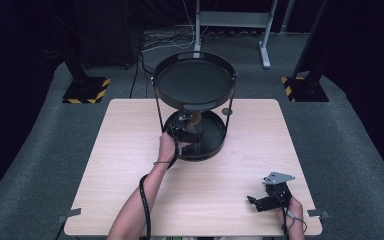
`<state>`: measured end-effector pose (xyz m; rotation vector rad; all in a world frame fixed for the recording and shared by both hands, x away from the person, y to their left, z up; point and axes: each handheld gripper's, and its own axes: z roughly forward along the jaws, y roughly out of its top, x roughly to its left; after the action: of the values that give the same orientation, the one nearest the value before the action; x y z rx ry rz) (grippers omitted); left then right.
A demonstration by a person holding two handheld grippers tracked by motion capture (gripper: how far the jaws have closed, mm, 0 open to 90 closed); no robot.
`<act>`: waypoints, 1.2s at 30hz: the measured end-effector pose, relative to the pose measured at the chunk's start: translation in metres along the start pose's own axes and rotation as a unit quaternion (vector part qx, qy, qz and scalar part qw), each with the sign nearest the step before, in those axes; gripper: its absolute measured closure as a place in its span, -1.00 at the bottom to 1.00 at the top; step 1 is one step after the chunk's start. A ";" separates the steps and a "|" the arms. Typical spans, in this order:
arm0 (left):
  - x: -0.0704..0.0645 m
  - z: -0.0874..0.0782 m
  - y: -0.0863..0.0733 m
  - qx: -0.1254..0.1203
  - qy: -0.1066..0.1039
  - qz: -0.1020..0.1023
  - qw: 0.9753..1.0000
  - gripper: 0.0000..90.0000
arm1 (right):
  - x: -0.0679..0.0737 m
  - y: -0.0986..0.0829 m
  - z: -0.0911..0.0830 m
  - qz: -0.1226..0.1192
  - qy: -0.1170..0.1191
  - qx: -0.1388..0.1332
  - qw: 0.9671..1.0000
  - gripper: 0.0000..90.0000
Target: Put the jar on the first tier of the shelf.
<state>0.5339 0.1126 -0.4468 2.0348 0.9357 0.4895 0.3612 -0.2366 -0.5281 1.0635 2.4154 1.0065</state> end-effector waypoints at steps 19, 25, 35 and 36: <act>0.003 -0.090 -0.064 0.035 0.022 0.037 0.998 -1.00 | 0.000 0.000 0.000 0.000 0.000 0.000 1.000 -1.00; 0.001 -0.118 -0.119 0.058 0.045 0.028 0.997 -1.00 | 0.000 0.000 0.000 -0.001 -0.001 0.000 1.000 -1.00; 0.005 -0.150 -0.196 0.079 0.062 -0.042 0.994 -1.00 | 0.000 0.000 0.000 0.000 0.000 0.000 1.000 -1.00; 0.005 -0.152 -0.200 0.078 0.065 -0.045 0.994 -1.00 | 0.000 0.000 0.000 -0.001 0.000 0.000 1.000 -1.00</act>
<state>0.3540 0.2722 -0.5200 2.1093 1.1718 0.5186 0.3611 -0.2366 -0.5281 1.0622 2.4149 1.0063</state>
